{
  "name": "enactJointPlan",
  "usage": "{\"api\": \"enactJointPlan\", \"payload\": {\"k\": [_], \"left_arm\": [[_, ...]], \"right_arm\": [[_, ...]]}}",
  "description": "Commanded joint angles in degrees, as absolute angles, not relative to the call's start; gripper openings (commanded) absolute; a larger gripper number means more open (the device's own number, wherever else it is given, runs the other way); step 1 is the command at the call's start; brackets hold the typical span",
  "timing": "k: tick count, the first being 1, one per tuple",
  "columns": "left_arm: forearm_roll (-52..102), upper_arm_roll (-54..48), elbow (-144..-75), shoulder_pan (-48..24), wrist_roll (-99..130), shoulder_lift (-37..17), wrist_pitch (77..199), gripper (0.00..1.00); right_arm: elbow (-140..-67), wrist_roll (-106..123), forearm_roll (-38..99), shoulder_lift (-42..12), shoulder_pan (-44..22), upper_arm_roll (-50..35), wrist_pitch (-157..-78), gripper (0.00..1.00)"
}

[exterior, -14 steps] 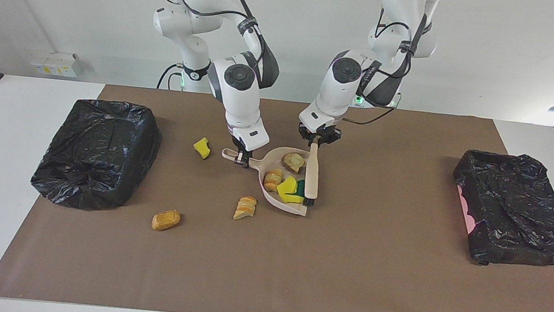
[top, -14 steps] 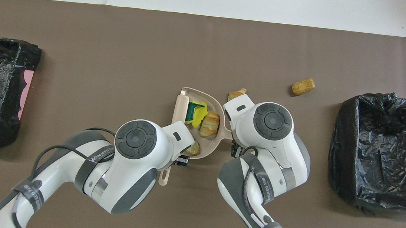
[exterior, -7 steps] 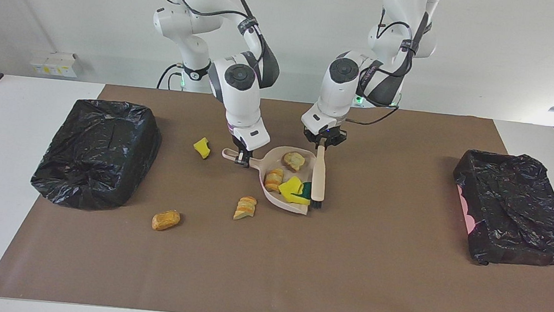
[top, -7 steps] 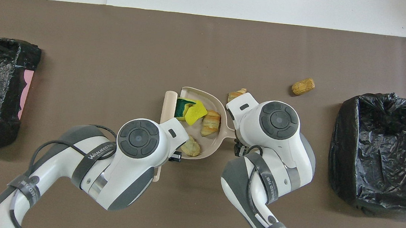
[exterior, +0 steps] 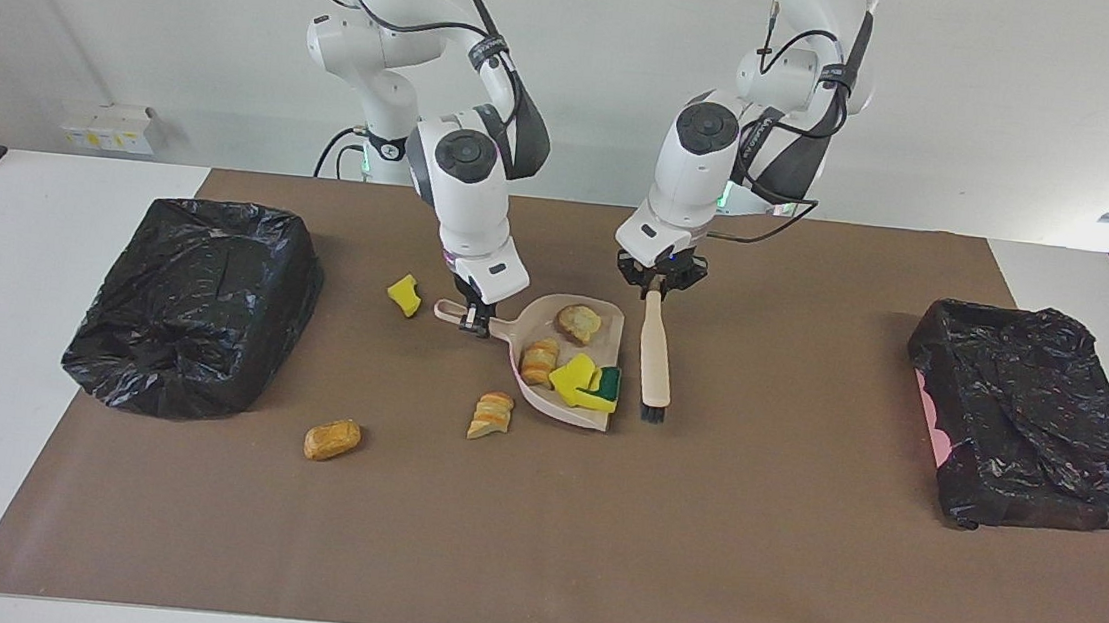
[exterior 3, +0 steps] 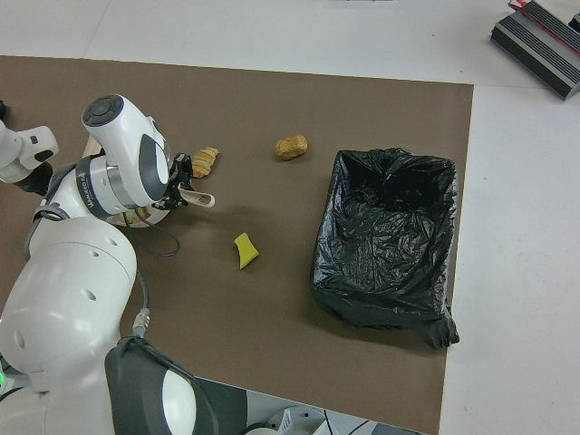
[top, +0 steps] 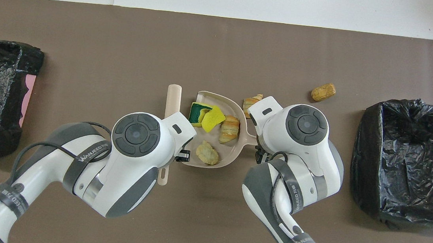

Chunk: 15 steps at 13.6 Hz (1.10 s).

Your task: Sweep and dump trash in bin

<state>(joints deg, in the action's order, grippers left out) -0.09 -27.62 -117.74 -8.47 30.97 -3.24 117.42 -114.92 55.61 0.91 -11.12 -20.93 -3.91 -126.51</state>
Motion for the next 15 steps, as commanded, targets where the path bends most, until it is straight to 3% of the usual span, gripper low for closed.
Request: {"api": "enactJointPlan", "payload": {"k": [1,3,9,12,15], "left_arm": [[-0.4,-27.6,-117.9,-8.2,31.4,0.7,113.0,0.00],[-0.2,-27.6,-119.3,-8.2,32.1,2.8,111.1,0.00],[14.4,-28.8,-135.8,-12.4,32.3,14.2,116.9,0.00],[21.6,-38.7,-144.6,-12.7,35.2,19.2,123.6,0.00],[25.8,-47.0,-148.4,-12.7,40.5,21.6,127.7,0.00]], "right_arm": [[-114.7,60.5,2.5,-9.7,-19.0,-4.3,-126.3,0.00],[-111.8,63.8,2.5,-9.7,-17.2,-4.3,-122.8,0.00],[-103.1,71.0,7.8,-9.6,-7.9,-4.3,-109.9,0.00],[-100.2,75.0,10.4,-9.6,-1.8,-4.3,-105.5,0.00],[-97.7,80.2,10.3,-9.6,3.6,-4.0,-102.9,0.00]]}}
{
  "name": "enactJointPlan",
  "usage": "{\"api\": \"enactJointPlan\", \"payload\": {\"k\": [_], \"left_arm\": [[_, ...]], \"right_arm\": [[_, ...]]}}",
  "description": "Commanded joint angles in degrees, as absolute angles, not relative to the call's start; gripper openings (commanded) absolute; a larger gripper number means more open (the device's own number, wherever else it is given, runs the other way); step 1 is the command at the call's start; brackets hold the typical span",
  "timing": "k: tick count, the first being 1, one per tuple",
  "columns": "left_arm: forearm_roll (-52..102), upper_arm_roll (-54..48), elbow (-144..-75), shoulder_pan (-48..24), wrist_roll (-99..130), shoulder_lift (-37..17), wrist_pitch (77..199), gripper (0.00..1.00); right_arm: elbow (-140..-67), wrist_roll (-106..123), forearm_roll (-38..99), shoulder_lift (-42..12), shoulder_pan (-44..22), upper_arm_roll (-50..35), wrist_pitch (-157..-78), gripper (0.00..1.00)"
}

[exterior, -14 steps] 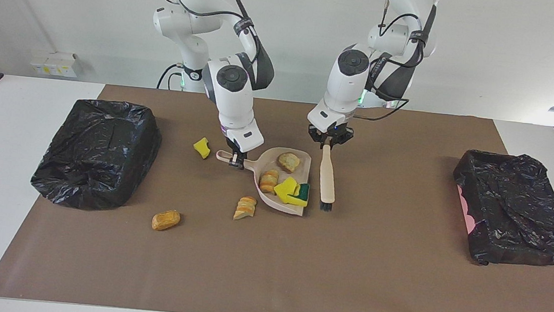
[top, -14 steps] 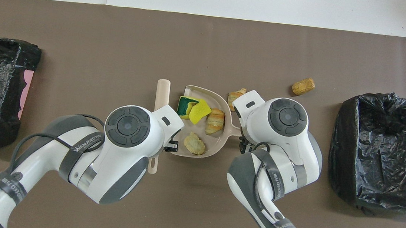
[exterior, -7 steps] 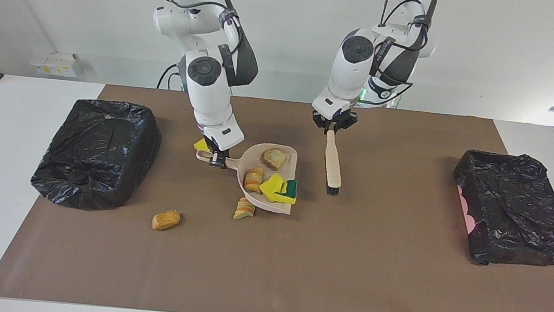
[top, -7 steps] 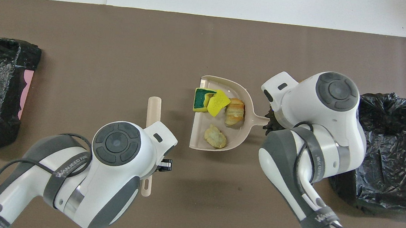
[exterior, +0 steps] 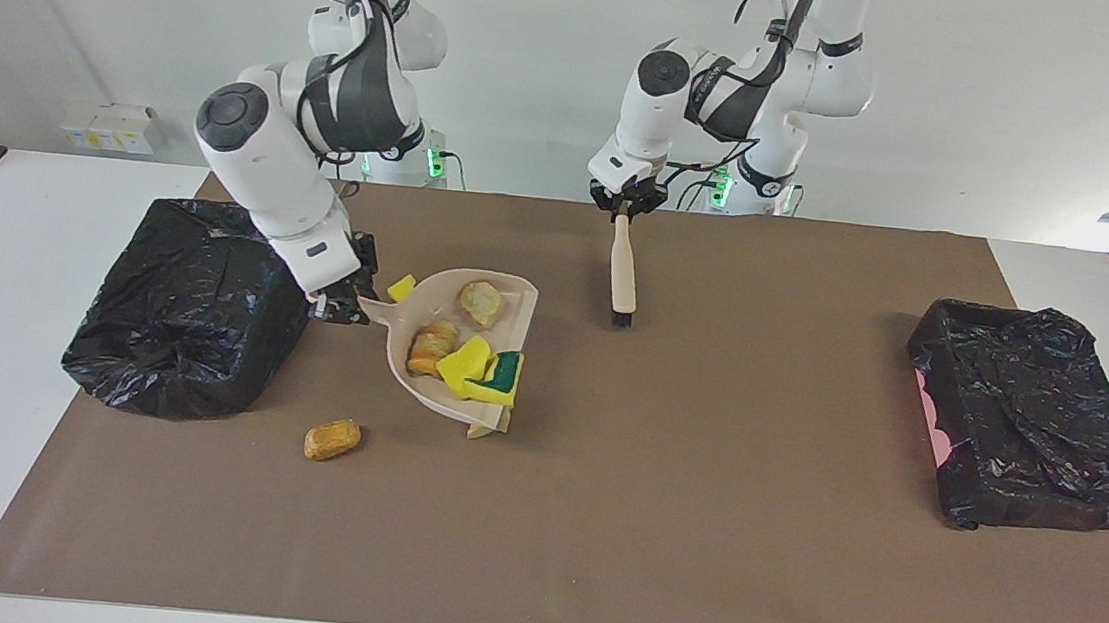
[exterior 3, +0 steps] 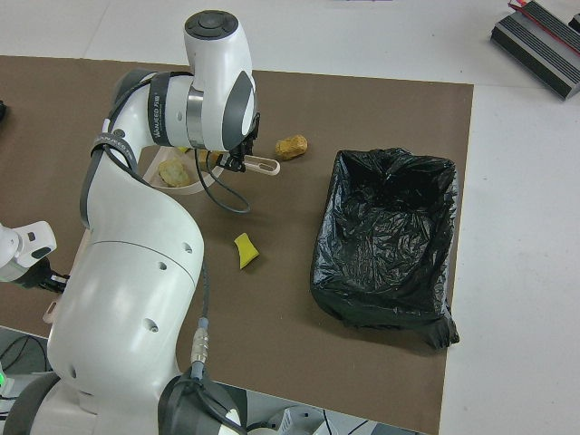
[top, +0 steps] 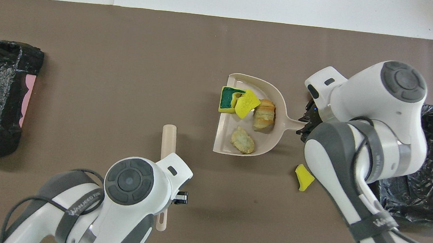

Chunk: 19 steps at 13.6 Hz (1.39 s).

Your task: Sweep and dump trash in bin

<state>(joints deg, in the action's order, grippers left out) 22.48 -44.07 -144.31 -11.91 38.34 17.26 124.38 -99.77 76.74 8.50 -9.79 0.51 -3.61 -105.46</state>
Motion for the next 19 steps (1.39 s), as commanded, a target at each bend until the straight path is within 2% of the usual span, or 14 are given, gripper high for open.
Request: {"api": "enactJointPlan", "payload": {"k": [1,5,10,11,12,13,14,16,19], "left_arm": [[28.0,-48.1,-149.8,-12.7,40.7,22.7,129.3,0.00],[30.8,-49.7,-150.1,-13.1,40.8,23.3,130.2,0.00],[30.8,-50.3,-149.6,-12.7,37.9,21.7,129.1,0.00],[30.8,-50.2,-149.5,-12.6,37.0,21.6,129.0,0.10],[30.8,-50.1,-149.4,-12.6,36.8,21.4,128.9,0.34],[30.8,-50.0,-149.2,-12.4,36.7,21.3,128.8,0.75],[30.8,-49.9,-149.1,-12.2,35.6,21.2,128.7,1.00],[30.6,-49.5,-148.4,-11.6,31.7,20.5,128.7,1.00],[29.0,-44.5,-146.2,-11.3,27.5,19.7,128.8,1.00]], "right_arm": [[-97.4,82.4,10.3,-9.6,5.5,-3.8,-102.3,0.00],[-97.4,99.4,9.0,-9.0,15.6,-3.5,-98.9,0.00],[-97.3,113.2,-0.5,-8.3,27.4,-3.3,-99.8,0.00],[-97.3,113.4,-3.6,-8.3,29.0,-3.3,-100.0,0.00],[-97.3,113.6,-7.5,-8.3,30.0,-3.3,-100.2,0.00],[-97.3,113.6,-11.3,-8.2,30.5,-3.3,-101.4,0.00],[-97.5,112.9,-13.5,-7.6,31.2,-3.3,-102.0,0.00],[-97.9,112.5,-15.9,-7.4,31.9,-3.1,-102.1,0.00],[-100.4,106.6,-24.1,-4.9,28.7,-3.3,-102.4,0.00]]}}
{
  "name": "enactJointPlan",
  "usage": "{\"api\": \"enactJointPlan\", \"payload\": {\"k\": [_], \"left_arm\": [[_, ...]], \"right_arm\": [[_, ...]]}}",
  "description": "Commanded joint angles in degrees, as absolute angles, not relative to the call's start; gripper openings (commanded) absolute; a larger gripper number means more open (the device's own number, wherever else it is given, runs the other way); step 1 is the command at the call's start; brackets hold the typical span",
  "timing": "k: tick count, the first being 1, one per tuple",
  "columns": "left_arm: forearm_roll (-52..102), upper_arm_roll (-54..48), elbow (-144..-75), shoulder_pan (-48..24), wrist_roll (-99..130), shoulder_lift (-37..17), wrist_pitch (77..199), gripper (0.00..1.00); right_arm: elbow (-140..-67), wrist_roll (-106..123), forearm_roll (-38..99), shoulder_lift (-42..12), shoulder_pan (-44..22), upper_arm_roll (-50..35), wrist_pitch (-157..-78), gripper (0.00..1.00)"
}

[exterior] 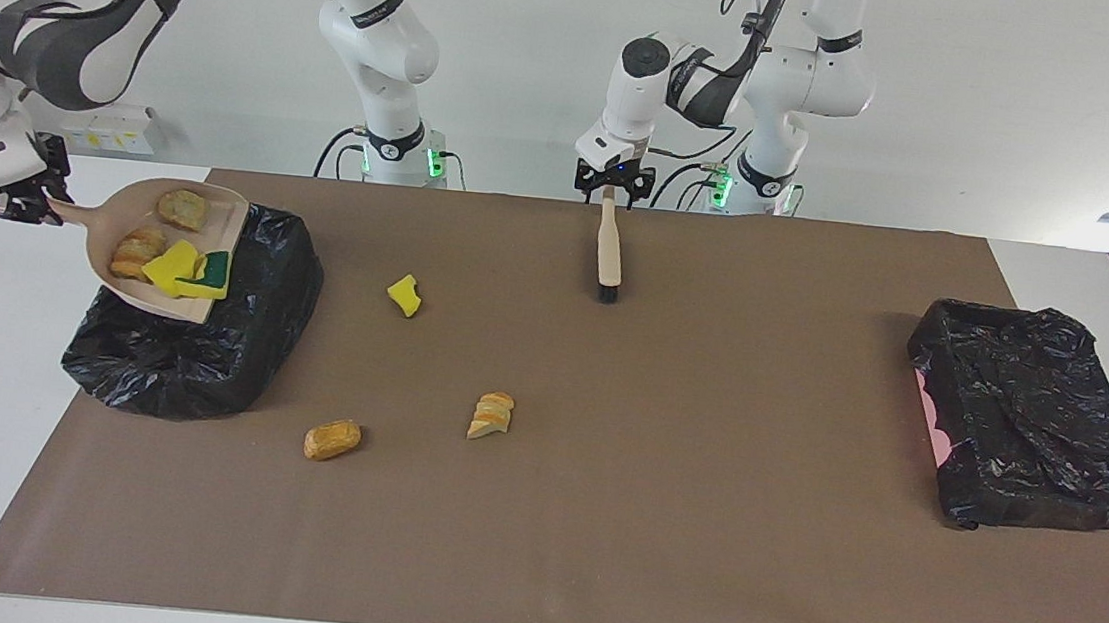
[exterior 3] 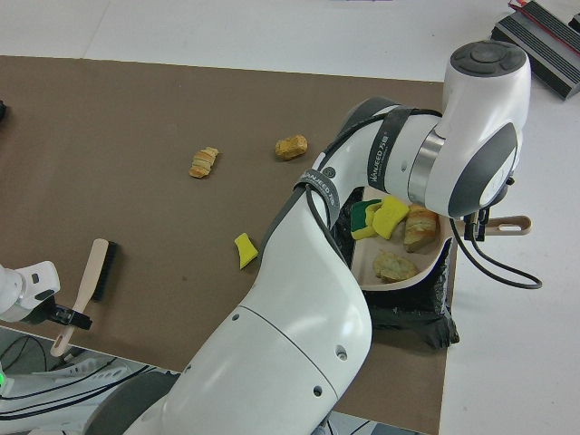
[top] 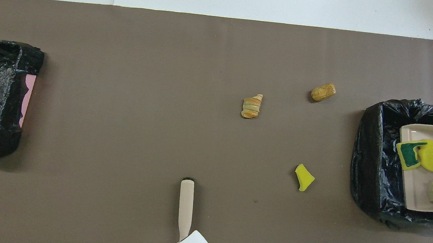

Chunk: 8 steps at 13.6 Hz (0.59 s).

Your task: Sweep and dump trash in bin

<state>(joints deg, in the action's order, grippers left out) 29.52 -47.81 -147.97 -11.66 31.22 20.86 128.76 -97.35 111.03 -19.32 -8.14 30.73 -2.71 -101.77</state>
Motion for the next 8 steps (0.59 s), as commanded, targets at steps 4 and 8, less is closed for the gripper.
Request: {"api": "enactJointPlan", "payload": {"k": [4,8], "left_arm": [[15.2,-31.9,-136.4,-12.1,26.9,14.3,124.7,1.00],[2.6,-20.0,-118.9,-12.3,23.0,6.8,116.1,1.00]], "right_arm": [[-106.8,98.2,-32.3,1.0,24.0,-3.3,-102.4,0.00],[-107.3,97.4,-36.6,2.2,29.5,-3.0,-105.5,0.00]]}}
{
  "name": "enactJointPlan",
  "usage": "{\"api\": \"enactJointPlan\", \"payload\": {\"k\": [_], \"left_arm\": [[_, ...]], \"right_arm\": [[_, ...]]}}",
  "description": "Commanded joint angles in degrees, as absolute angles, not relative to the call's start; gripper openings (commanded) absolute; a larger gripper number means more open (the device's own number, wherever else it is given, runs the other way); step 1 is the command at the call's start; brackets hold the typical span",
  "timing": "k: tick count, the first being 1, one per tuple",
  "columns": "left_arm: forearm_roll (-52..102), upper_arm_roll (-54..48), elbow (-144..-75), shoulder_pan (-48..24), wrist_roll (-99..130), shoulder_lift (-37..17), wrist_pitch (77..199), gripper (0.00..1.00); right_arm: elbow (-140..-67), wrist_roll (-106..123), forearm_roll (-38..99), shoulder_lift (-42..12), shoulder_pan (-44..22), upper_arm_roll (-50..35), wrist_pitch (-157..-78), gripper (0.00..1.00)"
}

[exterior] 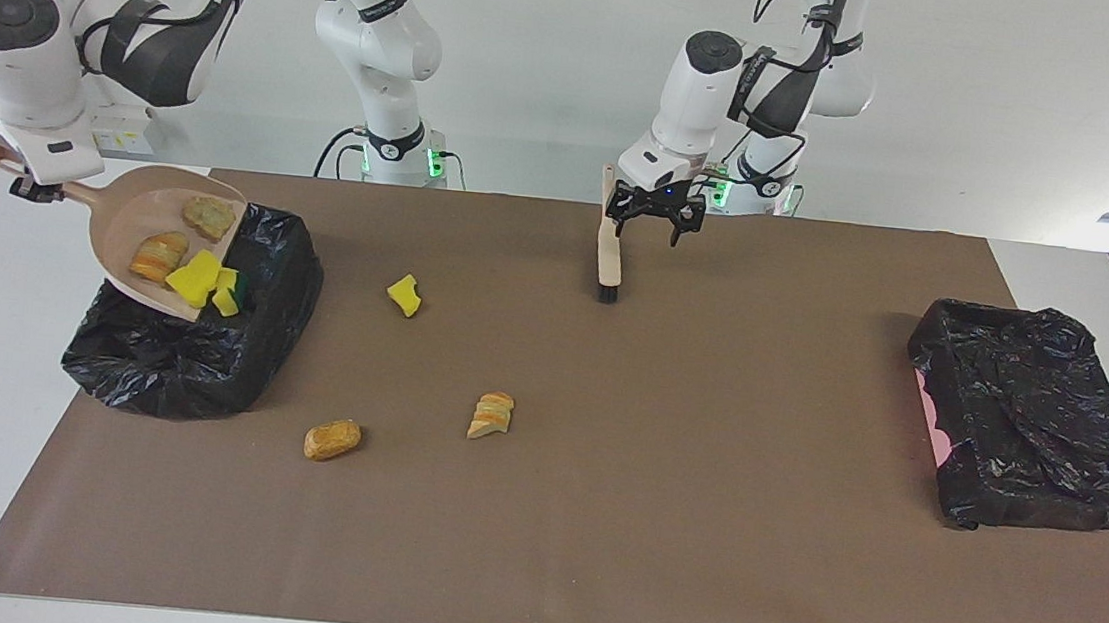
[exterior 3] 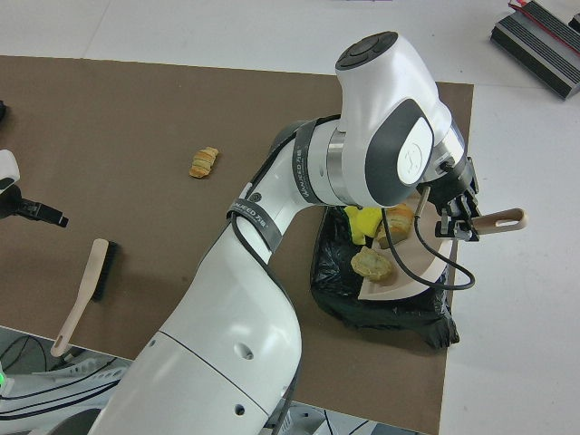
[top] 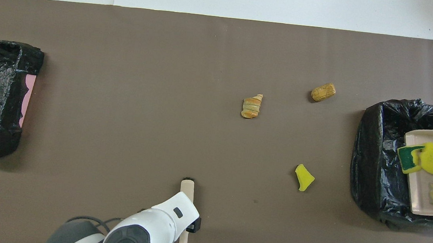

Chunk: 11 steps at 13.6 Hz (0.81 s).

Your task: Sweep and dump trash in bin

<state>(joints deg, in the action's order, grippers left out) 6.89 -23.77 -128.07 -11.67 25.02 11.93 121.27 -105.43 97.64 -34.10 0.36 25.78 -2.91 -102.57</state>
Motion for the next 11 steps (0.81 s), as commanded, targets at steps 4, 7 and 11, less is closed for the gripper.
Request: {"api": "enactJointPlan", "payload": {"k": [4,7,11], "left_arm": [[1.7,-10.6,-106.5,-12.2,14.1,4.0,110.8,1.00],[1.8,-3.9,-98.6,-12.0,5.3,4.0,104.3,1.00],[1.8,1.2,-88.7,-11.3,-3.6,2.1,93.5,1.00]], "right_arm": [[-107.3,96.6,-37.4,3.3,27.8,-3.3,-104.7,0.00],[-106.1,96.8,-37.6,4.7,27.2,-3.3,-104.7,0.00],[-105.2,95.8,-34.9,5.3,25.2,-4.0,-104.6,0.00]]}}
